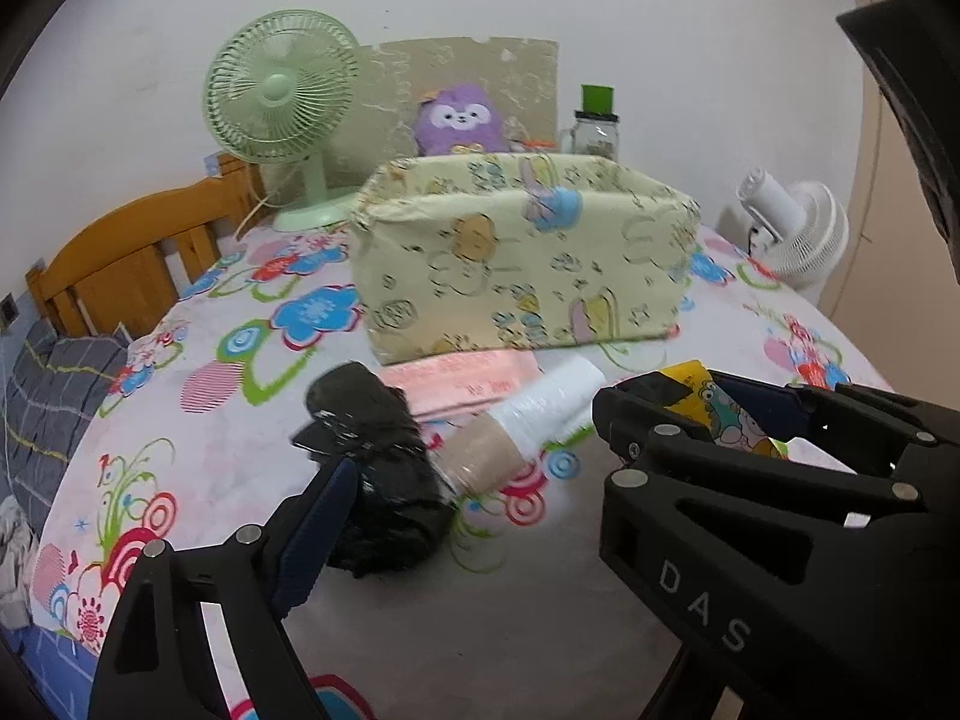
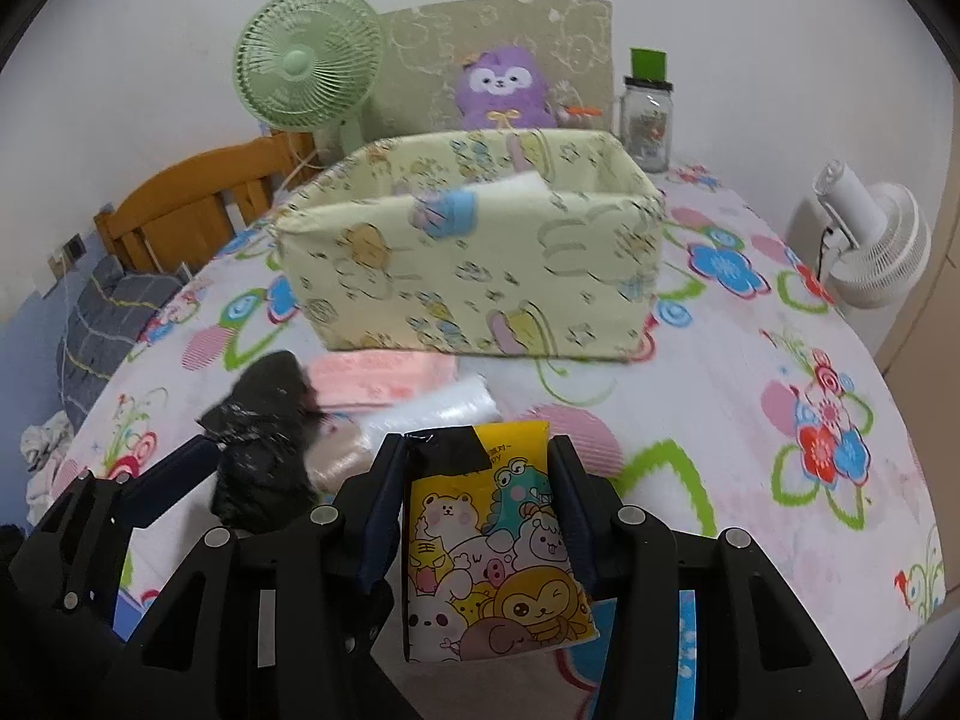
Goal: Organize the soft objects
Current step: 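Grasp the yellow cartoon pack with the right tool while the left tool grasps the black bundle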
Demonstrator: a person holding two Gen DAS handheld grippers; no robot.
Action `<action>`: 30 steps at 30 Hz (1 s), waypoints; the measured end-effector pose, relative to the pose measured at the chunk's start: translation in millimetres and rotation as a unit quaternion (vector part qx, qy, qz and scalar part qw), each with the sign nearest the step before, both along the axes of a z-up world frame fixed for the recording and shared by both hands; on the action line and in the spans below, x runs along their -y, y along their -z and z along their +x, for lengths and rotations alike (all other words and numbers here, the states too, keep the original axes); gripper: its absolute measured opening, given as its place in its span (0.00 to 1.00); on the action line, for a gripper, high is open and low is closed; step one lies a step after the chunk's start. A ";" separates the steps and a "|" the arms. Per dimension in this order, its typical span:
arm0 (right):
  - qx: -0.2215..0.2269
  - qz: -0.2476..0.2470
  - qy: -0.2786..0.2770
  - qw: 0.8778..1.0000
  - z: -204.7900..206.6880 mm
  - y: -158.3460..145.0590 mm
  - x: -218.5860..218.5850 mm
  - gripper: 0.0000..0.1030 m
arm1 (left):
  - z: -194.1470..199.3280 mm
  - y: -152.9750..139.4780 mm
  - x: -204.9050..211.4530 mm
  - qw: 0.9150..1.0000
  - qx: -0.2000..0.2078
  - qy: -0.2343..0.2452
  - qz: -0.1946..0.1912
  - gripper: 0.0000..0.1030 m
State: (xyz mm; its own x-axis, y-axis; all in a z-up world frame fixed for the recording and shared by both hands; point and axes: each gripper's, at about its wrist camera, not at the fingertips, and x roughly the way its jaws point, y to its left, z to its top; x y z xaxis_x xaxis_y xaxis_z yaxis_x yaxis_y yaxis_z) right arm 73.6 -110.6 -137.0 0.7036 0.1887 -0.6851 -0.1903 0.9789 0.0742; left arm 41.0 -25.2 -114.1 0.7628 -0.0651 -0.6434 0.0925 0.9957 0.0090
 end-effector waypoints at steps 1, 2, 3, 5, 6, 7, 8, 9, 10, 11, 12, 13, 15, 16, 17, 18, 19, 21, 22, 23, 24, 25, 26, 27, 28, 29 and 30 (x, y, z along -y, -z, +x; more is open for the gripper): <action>0.001 0.000 -0.001 1.000 1.1 -1.0 -2.1 0.49 | 0.8 -1.8 -3.1 1.000 0.002 -0.005 -0.003 0.82; 0.002 -0.001 -0.002 1.000 2.5 -1.7 -4.1 0.49 | 1.6 -2.9 -5.2 1.000 0.003 -0.009 -0.005 0.77; 0.002 -0.001 -0.004 1.000 4.4 -2.2 -6.1 0.49 | 2.7 -3.4 -7.9 1.000 0.002 -0.016 -0.005 0.75; 0.003 -0.002 -0.006 1.000 7.7 -2.7 -10.5 0.49 | 8.5 -2.8 -13.7 0.999 -0.002 -0.035 0.000 0.74; 0.004 -0.003 -0.008 1.000 9.3 -2.7 -12.7 0.49 | 11.3 -2.3 -16.4 0.999 -0.004 -0.039 -0.001 0.74; 0.003 -0.004 -0.009 1.000 10.9 -2.5 -13.8 0.49 | 14.6 -2.0 -20.0 0.999 -0.006 -0.044 -0.005 0.74; 0.003 -0.004 -0.010 1.000 12.7 -2.3 -15.3 0.49 | 16.1 -1.8 -22.7 0.999 -0.007 -0.047 -0.007 0.74; 0.002 -0.003 -0.010 1.000 14.6 -2.4 -16.5 0.49 | 18.7 -1.9 -25.5 0.999 -0.008 -0.048 -0.011 0.74; 0.002 -0.002 -0.010 1.000 16.6 -2.5 -17.5 0.49 | 20.8 -1.9 -27.3 0.999 -0.009 -0.049 -0.012 0.74; 0.001 -0.003 -0.010 1.000 18.3 -2.6 -18.6 0.49 | 22.5 -1.5 -28.3 0.999 -0.010 -0.050 -0.012 0.74; 0.002 -0.004 -0.010 1.000 19.9 -2.9 -19.6 0.49 | 24.8 -1.0 -29.9 0.999 -0.011 -0.051 -0.014 0.74; 0.002 -0.004 -0.009 1.000 21.7 -3.3 -20.2 0.49 | 26.8 -1.0 -31.1 0.999 -0.013 -0.051 -0.016 0.74; 0.002 -0.003 -0.009 1.000 25.8 -3.9 -21.1 0.49 | 30.5 -1.2 -33.7 0.998 -0.014 -0.052 -0.019 0.74; 0.003 -0.003 -0.009 1.000 27.5 -4.0 -21.5 0.49 | 32.5 -1.6 -34.8 0.998 -0.015 -0.052 -0.020 0.74; 0.003 -0.003 -0.008 1.000 29.1 -4.0 -22.0 0.49 | 35.1 -1.9 -36.3 0.998 -0.015 -0.053 -0.021 0.74; 0.002 -0.003 -0.008 1.000 31.0 -3.6 -22.5 0.49 | 36.8 -1.7 -37.1 0.998 -0.015 -0.055 -0.021 0.74; 0.001 -0.002 -0.008 1.000 33.0 -3.0 -23.2 0.49 | 38.8 -1.4 -38.0 0.998 -0.016 -0.056 -0.020 0.74; -0.003 -0.003 -0.009 1.000 36.3 -1.2 -24.8 0.49 | 43.6 -0.4 -40.8 0.998 -0.018 -0.061 -0.018 0.74; -0.005 -0.003 -0.009 1.000 37.6 -0.1 -25.3 0.49 | 45.7 0.7 -42.1 0.998 -0.021 -0.064 -0.017 0.74; -0.006 -0.003 -0.010 1.000 38.8 1.2 -26.0 0.49 | 47.5 1.9 -43.3 0.997 -0.023 -0.065 -0.017 0.73; -0.008 -0.004 -0.011 1.000 40.3 2.7 -26.9 0.49 | 49.7 3.4 -44.8 0.997 -0.026 -0.068 -0.016 0.71; -0.010 -0.005 -0.012 1.000 41.7 3.9 -27.7 0.49 | 52.1 5.1 -46.2 0.997 -0.030 -0.070 -0.016 0.67; -0.012 -0.005 -0.013 1.000 43.2 5.3 -28.5 0.49 | 54.3 7.1 -47.3 0.997 -0.034 -0.072 -0.017 0.64; -0.014 -0.005 -0.013 1.000 44.2 6.0 -28.6 0.49 | 56.4 9.3 -48.3 0.996 -0.039 -0.073 -0.018 0.62; -0.015 -0.005 -0.013 1.000 45.7 7.2 -29.3 0.49 | 58.0 11.3 -48.7 0.996 -0.043 -0.074 -0.019 0.55; -0.017 -0.006 -0.014 1.000 47.2 8.4 -30.0 0.49 | 60.0 13.3 -49.4 0.996 -0.047 -0.075 -0.020 0.49; -0.019 -0.006 -0.014 1.000 48.5 9.2 -29.9 0.49 | 61.5 15.3 -50.1 0.996 -0.052 -0.075 -0.021 0.47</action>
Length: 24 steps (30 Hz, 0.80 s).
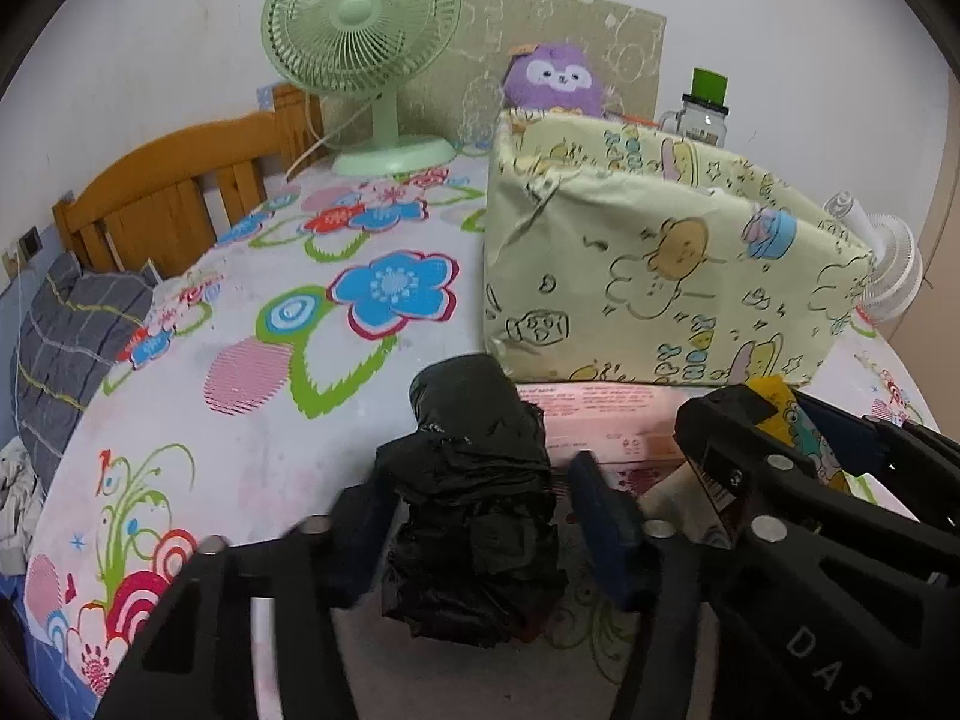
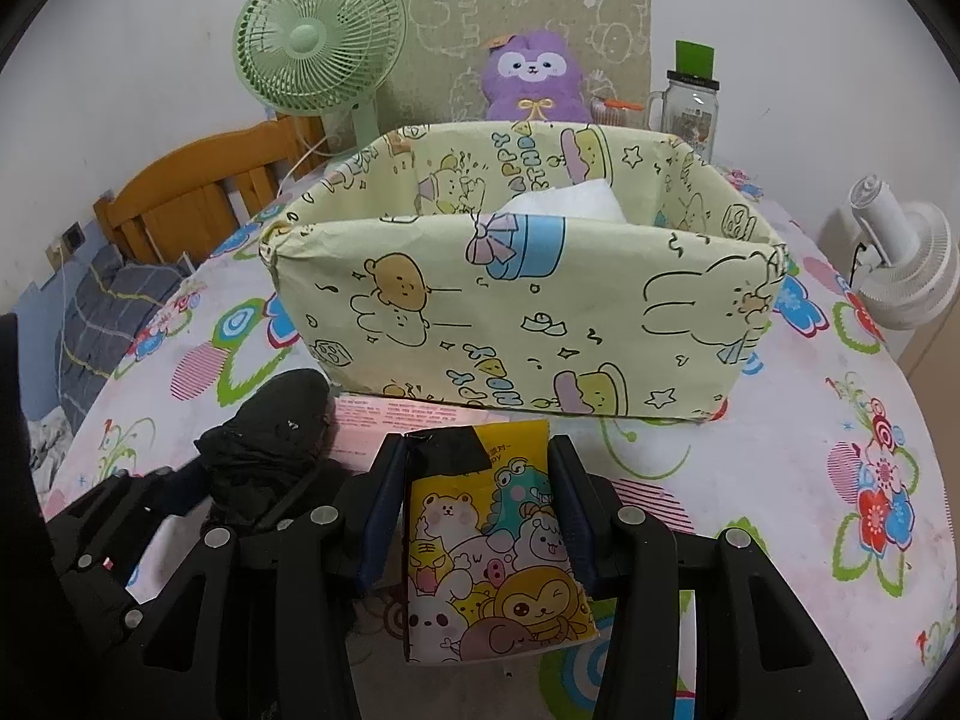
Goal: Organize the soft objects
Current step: 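Grasp the yellow cartoon pack with the right tool while the left tool grasps the black bundle, then carry the black bundle over the box with the left tool while the right tool carries the yellow pack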
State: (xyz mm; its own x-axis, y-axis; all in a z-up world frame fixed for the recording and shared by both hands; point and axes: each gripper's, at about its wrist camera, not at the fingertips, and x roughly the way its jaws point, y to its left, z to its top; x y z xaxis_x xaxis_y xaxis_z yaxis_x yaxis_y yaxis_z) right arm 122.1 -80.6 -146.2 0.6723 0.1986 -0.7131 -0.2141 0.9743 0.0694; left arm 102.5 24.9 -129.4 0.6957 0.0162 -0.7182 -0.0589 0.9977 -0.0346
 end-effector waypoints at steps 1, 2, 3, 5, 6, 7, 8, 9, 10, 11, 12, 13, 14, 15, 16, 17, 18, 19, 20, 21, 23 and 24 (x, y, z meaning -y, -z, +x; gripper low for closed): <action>-0.001 -0.001 0.000 1.000 0.9 0.8 -0.3 0.49 | 0.9 1.5 -0.2 1.000 -0.004 0.001 -0.001 0.46; -0.002 -0.001 0.000 1.000 1.8 1.5 -0.6 0.49 | 2.1 3.4 -0.8 1.000 -0.008 0.000 -0.002 0.45; -0.002 -0.002 -0.001 1.000 2.4 1.9 -0.9 0.49 | 2.1 4.0 -1.2 1.000 -0.009 0.000 -0.004 0.44; -0.002 -0.003 -0.001 1.000 3.7 2.4 -1.6 0.49 | 1.2 3.3 -2.0 1.000 -0.005 -0.010 -0.007 0.43; -0.002 -0.004 -0.001 1.000 3.8 2.3 -2.2 0.49 | 0.7 3.1 -2.5 1.000 -0.004 -0.016 -0.010 0.43; -0.001 -0.004 -0.001 1.000 3.7 2.2 -2.6 0.49 | 0.4 3.2 -1.8 1.000 -0.004 -0.015 -0.012 0.42; -0.001 -0.005 -0.001 1.000 3.6 2.1 -2.8 0.49 | 0.5 3.2 -0.9 1.000 -0.004 -0.014 -0.012 0.42; -0.001 -0.005 -0.002 1.000 3.1 2.3 -3.0 0.49 | 0.2 3.0 -0.3 1.000 -0.004 -0.013 -0.012 0.42; -0.001 -0.005 -0.002 1.000 2.4 2.3 -3.1 0.49 | -0.6 2.5 0.5 1.000 -0.004 -0.011 -0.014 0.41; -0.001 -0.004 -0.003 1.000 1.5 2.2 -3.1 0.49 | -1.3 2.0 1.4 1.000 -0.004 -0.008 -0.014 0.41; -0.001 -0.004 -0.003 1.000 0.7 2.0 -3.4 0.49 | -2.0 1.3 2.0 1.000 -0.004 -0.007 -0.014 0.41; 0.000 -0.003 -0.003 1.000 -0.5 1.5 -2.9 0.49 | -3.1 0.4 2.7 1.000 -0.003 -0.006 -0.014 0.41; 0.001 -0.004 -0.002 1.000 -1.8 1.0 -2.4 0.49 | -3.8 -0.2 3.3 1.000 -0.003 -0.006 -0.015 0.41; 0.001 -0.004 -0.002 1.000 -2.6 0.7 -2.1 0.49 | -4.9 -0.9 4.1 1.000 -0.003 -0.006 -0.014 0.41; 0.001 -0.003 -0.001 1.000 -4.1 0.4 -0.9 0.49 | -5.8 -1.3 4.8 1.000 -0.002 -0.004 -0.015 0.41; 0.002 -0.003 -0.001 1.000 -5.7 0.2 -0.1 0.49 | -7.5 -2.0 6.6 1.000 -0.002 -0.002 -0.015 0.41; 0.002 -0.002 0.000 1.000 -6.9 -0.1 1.1 0.49 | -8.5 -2.6 7.2 1.000 -0.001 -0.001 -0.015 0.41; 0.003 -0.001 0.001 1.000 -8.3 -0.4 2.5 0.49 | -10.1 -3.4 9.1 1.000 0.000 0.001 -0.014 0.41; 0.003 -0.001 0.002 1.000 -9.5 -0.8 3.3 0.49 | -11.1 -3.9 10.1 1.000 0.000 0.002 -0.014 0.41; 0.004 -0.001 0.004 1.000 -10.6 -1.3 4.1 0.49 | -12.3 -4.7 11.4 1.000 0.001 0.003 -0.014 0.41; 0.005 0.001 0.006 1.000 -12.5 -2.3 6.5 0.49 | -14.3 -6.0 13.9 1.000 0.002 0.006 -0.012 0.41; 0.006 0.001 0.007 1.000 -13.6 -2.9 8.0 0.49 | -15.5 -6.8 15.4 1.000 0.003 0.007 -0.012 0.41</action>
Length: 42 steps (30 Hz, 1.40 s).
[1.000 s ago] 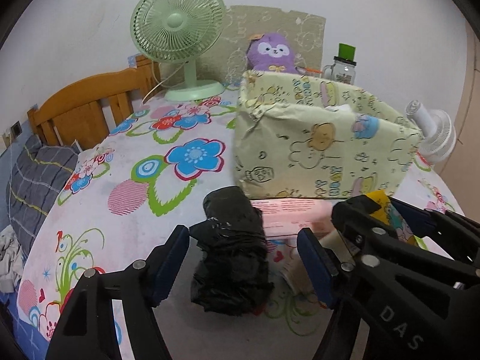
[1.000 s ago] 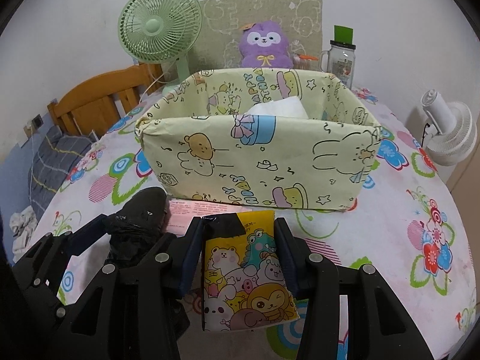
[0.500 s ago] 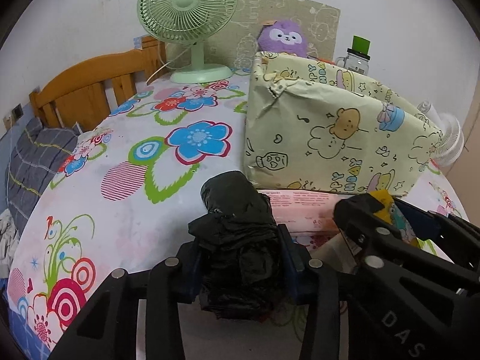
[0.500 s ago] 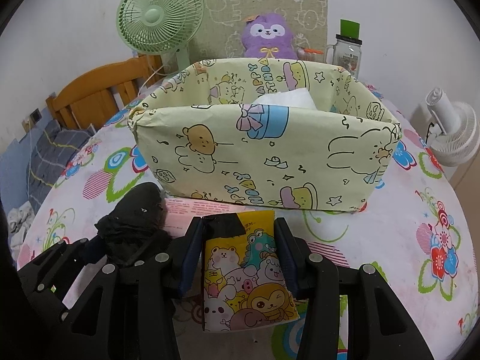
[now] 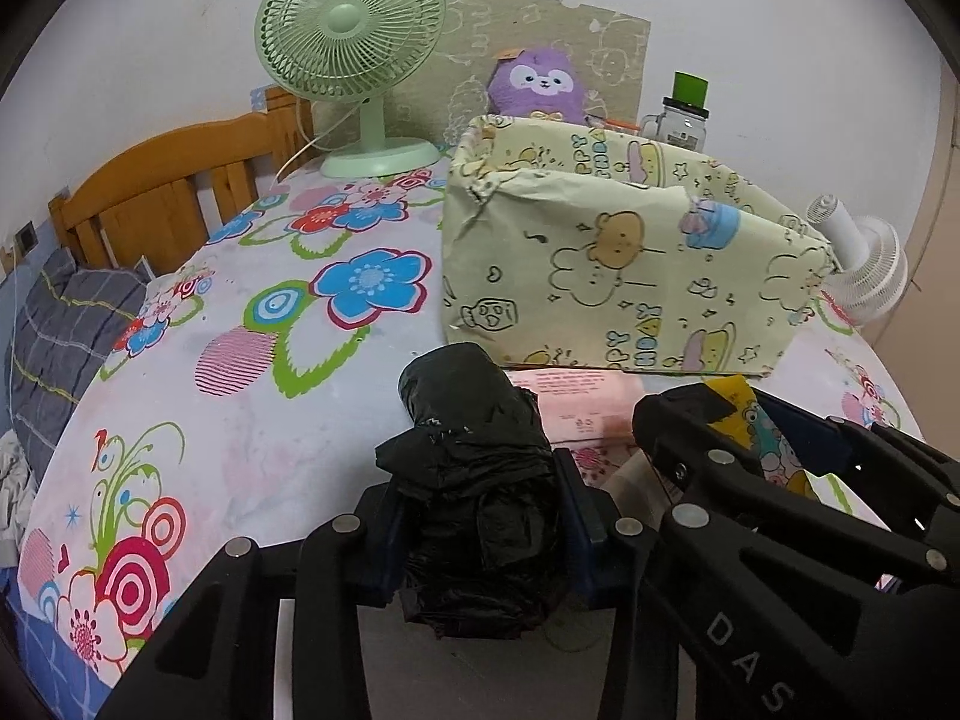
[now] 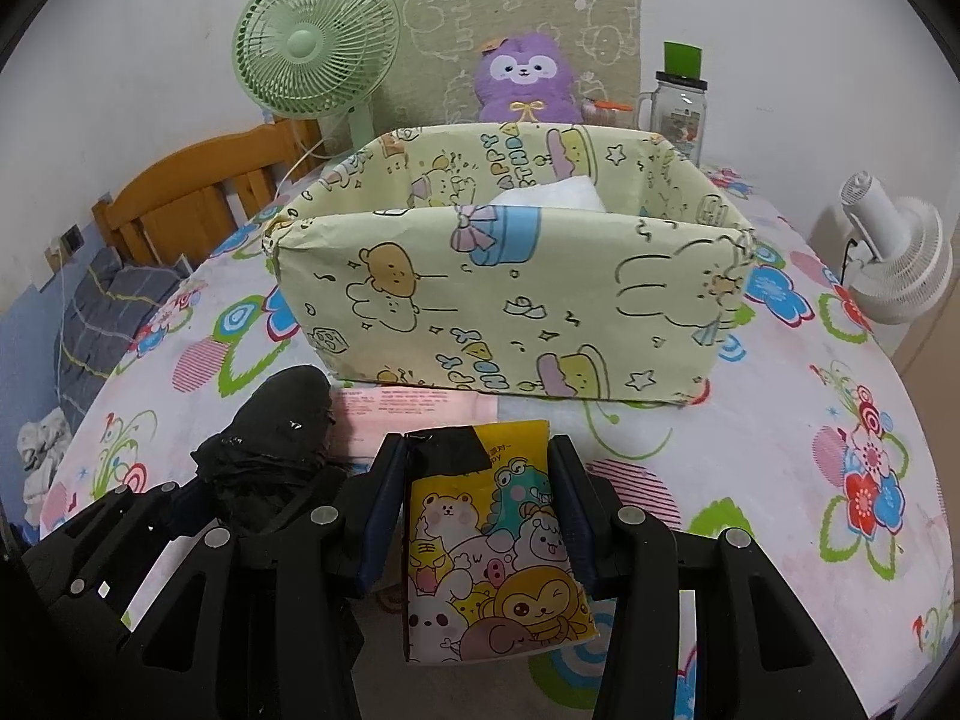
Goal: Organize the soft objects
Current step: 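Carry the black bundle over the box with the left tool while the right tool carries the yellow pack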
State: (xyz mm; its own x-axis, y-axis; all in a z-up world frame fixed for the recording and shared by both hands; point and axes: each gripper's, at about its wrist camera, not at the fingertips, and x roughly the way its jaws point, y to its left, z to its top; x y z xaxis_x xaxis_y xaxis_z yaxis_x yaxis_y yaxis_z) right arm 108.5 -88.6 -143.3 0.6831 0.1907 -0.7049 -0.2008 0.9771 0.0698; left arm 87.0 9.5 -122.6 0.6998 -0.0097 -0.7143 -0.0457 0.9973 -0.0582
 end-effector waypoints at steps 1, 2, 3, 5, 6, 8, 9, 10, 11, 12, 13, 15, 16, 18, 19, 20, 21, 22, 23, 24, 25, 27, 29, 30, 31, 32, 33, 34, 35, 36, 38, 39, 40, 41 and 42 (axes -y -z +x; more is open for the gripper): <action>0.001 0.001 0.001 1.000 -1.0 -0.5 1.6 0.49 | -1.2 -1.0 1.5 1.000 0.001 0.002 0.000 0.41; 0.001 0.001 0.003 1.000 -1.7 -0.9 3.1 0.49 | -2.2 -1.7 2.8 1.000 0.002 0.003 0.000 0.41; 0.002 0.002 0.005 1.000 -2.6 -1.1 4.7 0.49 | -3.3 -2.4 4.5 1.000 0.003 0.004 0.001 0.41; 0.003 0.002 0.008 1.000 -5.1 -1.5 8.0 0.49 | -5.9 -3.7 7.3 1.000 0.004 0.007 0.002 0.41; 0.004 0.002 0.009 1.000 -6.5 -1.5 9.6 0.49 | -6.8 -4.2 8.9 1.000 0.004 0.008 0.002 0.41; 0.005 0.001 0.012 1.000 -8.9 -1.3 12.6 0.49 | -9.2 -5.1 12.8 1.000 0.005 0.012 0.005 0.41; 0.005 0.001 0.014 1.000 -9.9 -1.2 14.5 0.49 | -10.1 -5.2 14.8 1.000 0.006 0.014 0.007 0.41; 0.005 0.001 0.015 1.000 -10.7 -1.3 16.7 0.49 | -11.2 -5.6 17.2 1.000 0.006 0.016 0.009 0.41; 0.005 0.002 0.017 1.000 -11.3 -1.7 19.1 0.49 | -12.0 -5.9 19.2 1.000 0.006 0.018 0.009 0.41; 0.006 0.002 0.019 1.000 -11.9 -2.0 20.8 0.49 | -12.7 -6.2 20.5 1.000 0.006 0.020 0.009 0.41; 0.007 0.003 0.020 1.000 -12.4 -2.3 22.5 0.49 | -13.5 -6.7 22.4 1.000 0.007 0.022 0.010 0.41; 0.008 0.003 0.023 1.000 -14.4 -3.0 26.3 0.49 | -15.3 -8.3 26.3 1.000 0.008 0.025 0.011 0.41; 0.008 0.003 0.024 1.000 -15.0 -3.0 27.6 0.49 | -15.9 -9.2 27.9 1.000 0.009 0.027 0.012 0.41; 0.009 0.004 0.026 1.000 -16.8 -3.4 30.8 0.49 | -17.2 -9.9 31.4 0.999 0.010 0.030 0.014 0.41; 0.009 0.005 0.027 1.000 -17.7 -3.9 32.7 0.49 | -18.0 -10.4 33.0 0.999 0.010 0.032 0.014 0.41; 0.009 0.006 0.028 1.000 -18.3 -4.5 34.0 0.49 | -18.9 -11.1 35.0 0.999 0.010 0.033 0.015 0.41; 0.011 0.008 0.030 0.999 -19.4 -5.8 36.3 0.49 | -19.5 -11.7 36.5 0.999 0.011 0.034 0.015 0.41; 0.012 0.009 0.032 0.999 -20.1 -6.9 38.1 0.49 | -20.2 -12.7 38.2 0.999 0.011 0.036 0.016 0.41; 0.013 0.010 0.033 0.999 -21.1 -7.9 39.6 0.49 | -20.9 -13.9 40.0 0.999 0.013 0.037 0.016 0.41; 0.015 0.012 0.035 0.999 -22.5 -9.5 41.7 0.49 | -21.2 -14.8 41.4 0.999 0.014 0.038 0.017 0.41; 0.018 0.012 0.036 0.999 -23.6 -11.2 43.1 0.49 | -21.8 -16.2 43.2 0.999 0.015 0.039 0.019 0.41; 0.021 0.013 0.039 0.999 -26.0 -13.7 46.4 0.49 | -23.9 -19.6 47.0 0.999 0.020 0.041 0.020 0.41; 0.022 0.015 0.041 0.999 -27.6 -15.6 48.6 0.49 | -25.1 -21.8 49.6 0.999 0.022 0.041 0.020 0.41; 0.023 0.016 0.042 0.999 -28.7 -16.9 49.9 0.49 | -25.6 -22.8 50.7 0.999 0.023 0.041 0.020 0.41; 0.024 0.017 0.042 0.999 -29.5 -18.3 50.8 0.49 | -26.6 -24.2 51.9 0.999 0.024 0.042 0.019 0.41; 0.026 0.018 0.043 0.999 -30.8 -20.1 51.8 0.49 | -27.5 -25.6 52.7 0.999 0.025 0.043 0.020 0.41; 0.027 0.019 0.043 0.999 -31.5 -21.6 52.9 0.49 | -28.1 -26.5 53.2 0.999 0.026 0.043 0.020 0.41; 0.029 0.020 0.043 0.998 -32.3 -23.1 53.2 0.49 | -28.7 -28.0 54.2 0.998 0.028 0.043 0.021 0.41; 0.031 0.020 0.043 0.998 -33.2 -24.8 53.6 0.49 | -29.8 -30.1 54.9 0.998 0.030 0.043 0.021 0.41; 0.033 0.021 0.043 0.998 -34.3 -26.9 53.7 0.49 | -30.6 -31.7 55.4 0.998 0.032 0.043 0.021 0.41; 0.037 0.020 0.043 0.998 -36.2 -30.8 53.8 0.49 | -32.3 -35.2 55.8 0.998 0.036 0.043 0.021 0.41; 0.038 0.020 0.043 0.998 -37.1 -32.0 54.0 0.49 | -32.4 -36.5 55.9 0.998 0.037 0.043 0.020 0.41; 0.039 0.020 0.044 0.998 -37.2 -33.3 54.0 0.49 | -32.9 -38.1 56.0 0.998 0.039 0.043 0.020 0.41; 0.040 0.021 0.044 0.998 -37.9 -35.3 54.0 0.49 | -33.2 -39.5 56.4 0.998 0.041 0.042 0.020 0.41; 0.042 0.020 0.044 0.998 -38.4 -36.9 54.1 0.49 | -33.6 -40.5 56.5 0.998 0.041 0.041 0.020 0.41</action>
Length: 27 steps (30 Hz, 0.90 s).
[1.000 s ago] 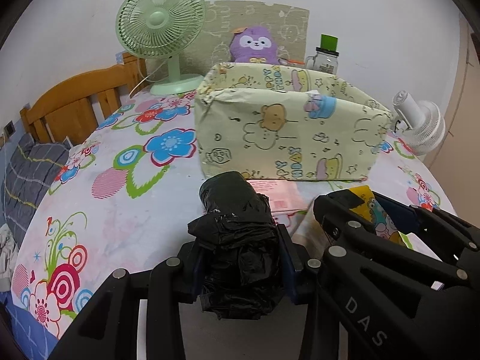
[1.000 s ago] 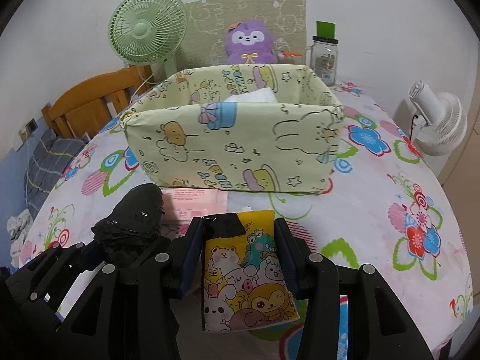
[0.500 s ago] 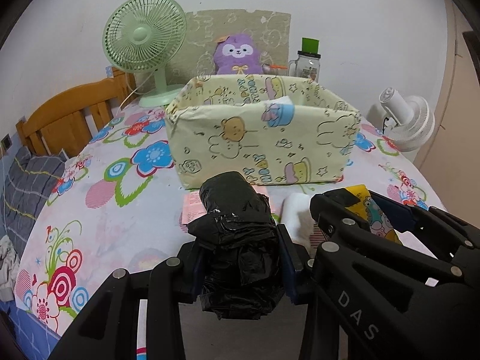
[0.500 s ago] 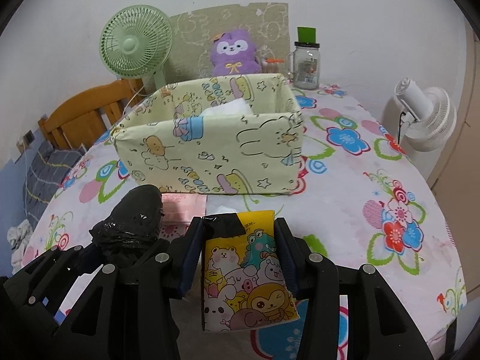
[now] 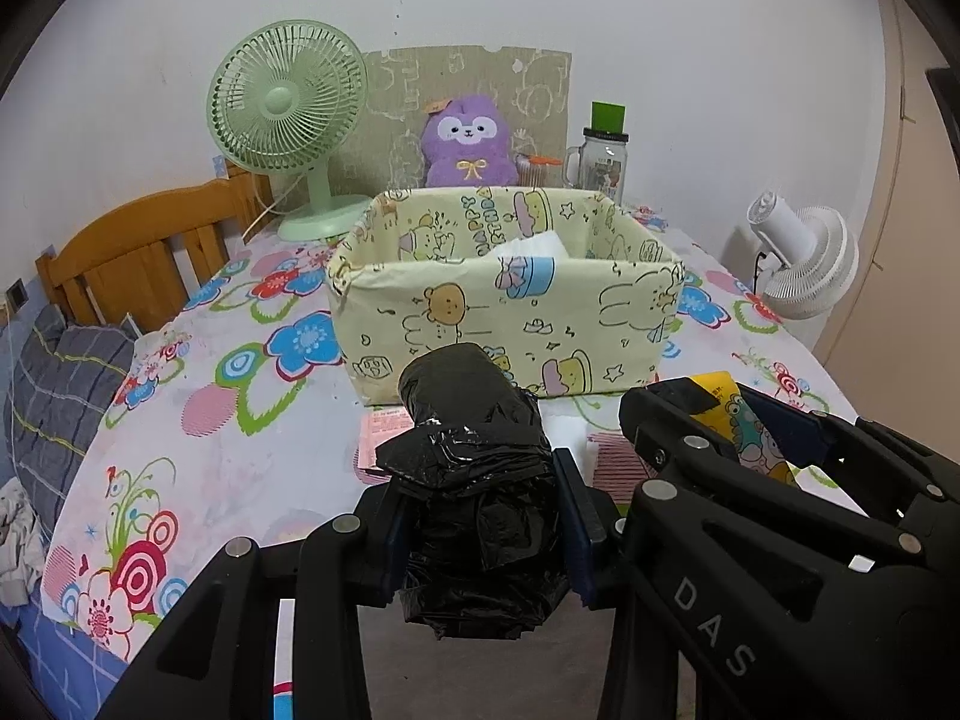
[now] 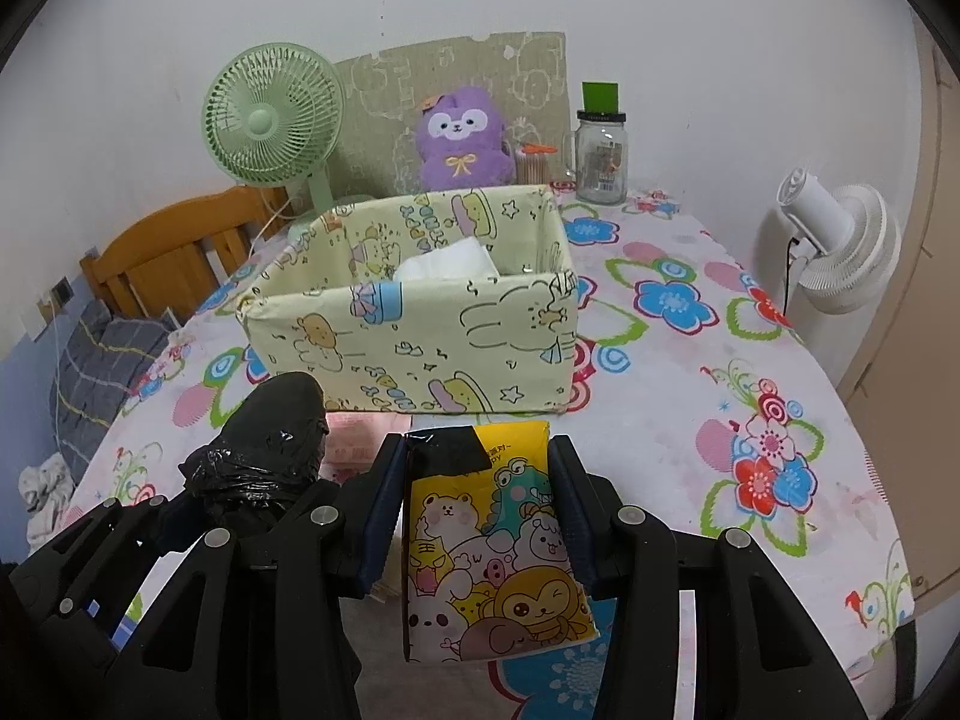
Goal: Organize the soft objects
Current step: 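Carry the black bundle over the box with the left tool while the right tool carries the yellow pack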
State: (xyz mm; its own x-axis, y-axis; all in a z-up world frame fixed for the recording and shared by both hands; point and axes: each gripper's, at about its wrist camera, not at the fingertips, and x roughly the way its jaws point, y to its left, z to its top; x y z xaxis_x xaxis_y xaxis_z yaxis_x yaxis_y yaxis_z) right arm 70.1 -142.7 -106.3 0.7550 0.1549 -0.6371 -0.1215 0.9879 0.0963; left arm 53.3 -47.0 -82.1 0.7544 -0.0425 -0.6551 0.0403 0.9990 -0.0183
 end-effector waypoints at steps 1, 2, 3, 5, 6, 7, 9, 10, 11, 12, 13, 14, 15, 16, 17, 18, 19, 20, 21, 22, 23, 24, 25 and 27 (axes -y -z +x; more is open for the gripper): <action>0.001 0.000 0.000 1.000 -0.4 -1.8 -0.1 0.49 | -0.4 -1.4 0.0 1.000 0.001 0.000 0.000 0.41; 0.003 0.000 0.000 1.000 -1.0 -4.2 -0.2 0.49 | -1.1 -3.5 -0.1 1.000 0.004 0.000 -0.001 0.41; 0.004 0.000 0.000 1.000 -1.1 -6.0 0.0 0.49 | -1.4 -5.1 -0.1 1.000 0.005 0.000 -0.001 0.41; 0.008 0.000 0.000 1.000 -1.2 -10.7 0.4 0.49 | -2.1 -8.5 -0.3 1.000 0.008 0.000 -0.002 0.41; 0.010 0.000 0.001 1.000 -1.2 -12.8 0.5 0.49 | -2.2 -10.9 -0.5 1.000 0.010 0.000 -0.002 0.41; 0.012 0.000 0.001 1.000 -1.2 -15.1 0.6 0.49 | -2.6 -13.3 -0.4 1.000 0.012 0.001 -0.002 0.41; 0.015 -0.001 0.002 1.000 -0.4 -19.4 0.2 0.49 | -2.5 -17.2 -0.9 1.000 0.015 0.002 -0.003 0.41; 0.016 -0.001 0.002 1.000 -0.2 -21.8 -0.3 0.49 | -2.0 -19.2 -1.1 1.000 0.017 0.002 -0.003 0.41; 0.018 -0.001 0.001 1.000 0.6 -24.6 -1.0 0.49 | -1.3 -21.9 -1.5 1.000 0.019 0.002 -0.005 0.41; 0.019 -0.002 0.001 1.000 0.8 -26.5 -1.4 0.49 | -0.7 -23.7 -2.0 1.000 0.020 0.002 -0.005 0.41; 0.021 -0.002 0.001 1.000 1.4 -28.5 -1.9 0.49 | 0.0 -25.8 -2.5 1.000 0.022 0.002 -0.006 0.41; 0.022 -0.002 0.000 1.000 1.9 -30.7 -2.1 0.49 | 0.8 -27.9 -2.5 1.000 0.023 0.002 -0.006 0.41; 0.024 -0.002 -0.001 1.000 2.9 -33.3 -2.6 0.49 | 1.4 -30.0 -2.7 1.000 0.024 0.001 -0.006 0.41; 0.025 -0.002 -0.001 1.000 3.6 -35.2 -3.3 0.49 | 2.0 -31.7 -3.3 1.000 0.026 0.001 -0.006 0.41; 0.028 -0.002 -0.002 1.000 4.3 -37.4 -4.0 0.49 | 2.8 -33.8 -3.9 1.000 0.028 0.001 -0.006 0.41; 0.030 -0.002 -0.003 1.000 5.3 -40.3 -5.0 0.49 | 3.4 -35.8 -4.3 1.000 0.029 0.001 -0.006 0.41; 0.032 -0.002 -0.003 0.999 5.9 -42.3 -5.7 0.49 | 4.4 -37.6 -5.0 0.999 0.031 0.001 -0.006 0.41; 0.034 -0.002 -0.003 0.999 7.1 -45.3 -6.6 0.49 | 5.6 -40.5 -5.9 0.999 0.034 0.000 -0.006 0.41; 0.036 -0.002 -0.003 0.999 8.6 -47.0 -7.1 0.49 | 6.0 -41.9 -6.5 0.999 0.036 0.000 -0.007 0.41; 0.038 -0.001 -0.004 0.999 9.8 -49.6 -7.5 0.49 | 7.2 -44.6 -7.3 0.999 0.038 0.000 -0.007 0.41; 0.039 -0.001 -0.004 0.999 11.0 -51.6 -7.8 0.50 | 8.0 -47.0 -8.1 0.999 0.040 0.000 -0.006 0.41; 0.041 -0.002 -0.004 0.999 12.2 -53.9 -8.5 0.49 | 9.2 -48.7 -8.6 0.999 0.041 0.000 -0.006 0.41; 0.043 -0.002 -0.004 0.999 13.4 -56.3 -9.6 0.49 | 10.5 -51.2 -9.3 0.999 0.044 0.000 -0.006 0.41; 0.046 -0.003 -0.005 0.999 16.2 -60.7 -11.2 0.49 | 12.6 -54.7 -10.6 0.999 0.047 0.000 -0.007 0.41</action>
